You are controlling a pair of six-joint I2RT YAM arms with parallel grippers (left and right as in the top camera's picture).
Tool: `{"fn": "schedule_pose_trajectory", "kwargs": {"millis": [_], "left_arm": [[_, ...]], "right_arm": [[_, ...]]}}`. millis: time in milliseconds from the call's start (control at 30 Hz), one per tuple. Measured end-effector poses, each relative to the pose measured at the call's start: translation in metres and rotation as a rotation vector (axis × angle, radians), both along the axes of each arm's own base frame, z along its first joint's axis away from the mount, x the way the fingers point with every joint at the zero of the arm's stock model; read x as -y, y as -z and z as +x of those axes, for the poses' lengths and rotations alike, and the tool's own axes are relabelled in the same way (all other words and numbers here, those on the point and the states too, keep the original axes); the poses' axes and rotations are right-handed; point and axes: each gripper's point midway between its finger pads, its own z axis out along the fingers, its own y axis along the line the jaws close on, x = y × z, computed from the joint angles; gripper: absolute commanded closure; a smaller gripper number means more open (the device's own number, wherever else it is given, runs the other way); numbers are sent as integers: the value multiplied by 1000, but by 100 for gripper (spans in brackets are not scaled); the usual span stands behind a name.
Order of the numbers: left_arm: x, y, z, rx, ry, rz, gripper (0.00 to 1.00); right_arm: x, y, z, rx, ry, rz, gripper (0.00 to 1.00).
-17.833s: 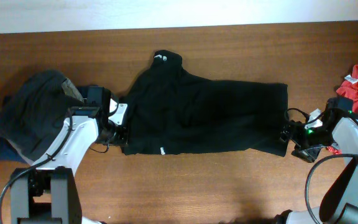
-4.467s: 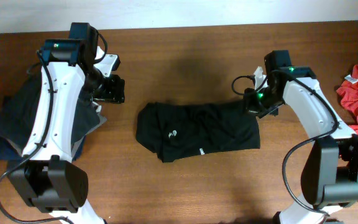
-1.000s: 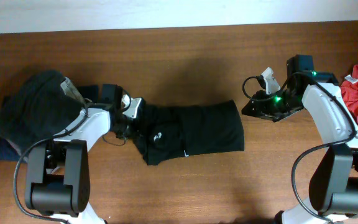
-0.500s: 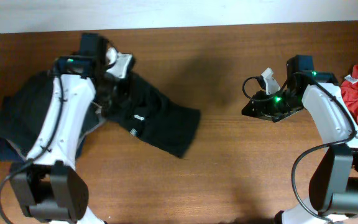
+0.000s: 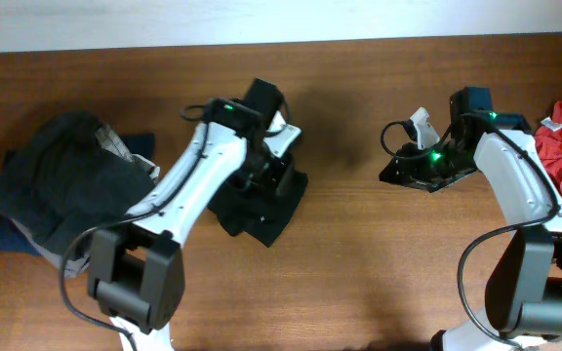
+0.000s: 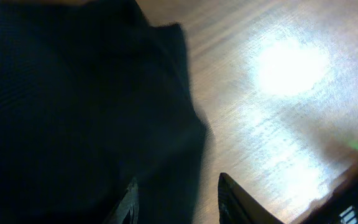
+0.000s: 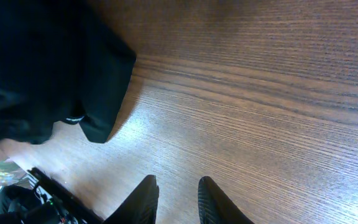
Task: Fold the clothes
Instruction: 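Fold the left end rightward over the bundle with the left gripper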
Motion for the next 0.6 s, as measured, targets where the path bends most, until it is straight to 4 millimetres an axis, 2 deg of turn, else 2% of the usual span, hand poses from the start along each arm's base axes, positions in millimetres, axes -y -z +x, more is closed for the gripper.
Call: {"fn": "schedule_pose_trajectory", "kwargs": {"millis": [133,233,300,467,600], "left_arm": [[17,0,-15,-15,44,5,53],[20,-5,-23,-34,60,17,52],[18,-16,-23,-34,57,32,50],[-5,-54,-4,28,-1,86,38],[-36,-68,17,69,-77,126,38]], "right_arm": [[0,0,0,0,0,0,73],[0,0,0,-1,0,0,73],[0,0,0,-2,0,0,73],[0,0,-1,-5,1,1,68],[-3,0,-1,-1,-6,0,68]]}}
